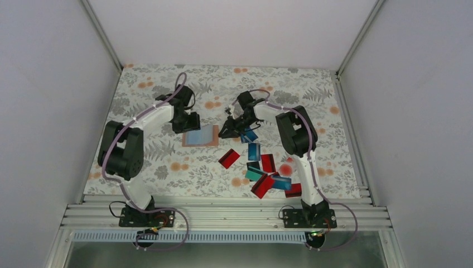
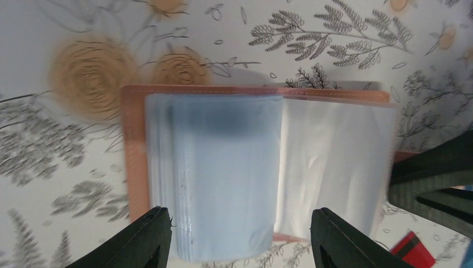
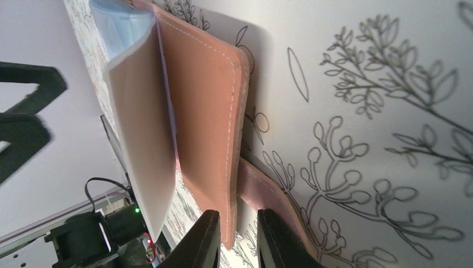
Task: Put the credit cards into the card holder
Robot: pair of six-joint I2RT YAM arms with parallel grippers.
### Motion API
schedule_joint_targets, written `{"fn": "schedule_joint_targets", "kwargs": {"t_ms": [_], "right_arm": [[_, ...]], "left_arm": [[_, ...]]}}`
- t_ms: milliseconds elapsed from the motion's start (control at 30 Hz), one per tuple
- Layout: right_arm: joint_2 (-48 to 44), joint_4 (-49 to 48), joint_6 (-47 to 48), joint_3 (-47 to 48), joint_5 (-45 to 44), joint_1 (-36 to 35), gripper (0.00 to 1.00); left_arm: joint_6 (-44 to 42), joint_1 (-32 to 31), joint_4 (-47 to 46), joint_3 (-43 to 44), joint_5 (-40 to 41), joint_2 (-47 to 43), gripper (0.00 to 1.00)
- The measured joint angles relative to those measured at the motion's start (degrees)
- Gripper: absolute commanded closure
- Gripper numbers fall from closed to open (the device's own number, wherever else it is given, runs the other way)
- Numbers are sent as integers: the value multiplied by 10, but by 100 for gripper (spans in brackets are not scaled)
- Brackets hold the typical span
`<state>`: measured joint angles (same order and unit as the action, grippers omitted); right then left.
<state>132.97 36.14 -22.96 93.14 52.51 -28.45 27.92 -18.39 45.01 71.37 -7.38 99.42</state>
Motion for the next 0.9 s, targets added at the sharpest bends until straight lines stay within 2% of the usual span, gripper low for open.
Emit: {"fn": "schedule_joint_targets", "kwargs": {"t_ms": [200,300,367,400,600,767,900], "right_arm": [[-20,12,-10,2,-28,1,68],[-40,21,-14,10,-43,2,51],[-61,25,-23,10,-52,2,32],[-74,27,-29,11,-57,2,26],[-151,42,-94,51,-64,5,1],[-187,58,-186,138,-54,13,0],[-188,85,-272,245,-43,26,0]], "left_arm": [[-38,-7,-1,15,-7,72,37],[-46,-7,10,17,15,90,38],[-46,-7,17,18,31,92,38],[-46,-7,23,20,40,92,37],[-45,-7,46,42,58,89,34],[-32,-23,68,85,57,73,34],[-17,-57,83,109,53,60,34]]}}
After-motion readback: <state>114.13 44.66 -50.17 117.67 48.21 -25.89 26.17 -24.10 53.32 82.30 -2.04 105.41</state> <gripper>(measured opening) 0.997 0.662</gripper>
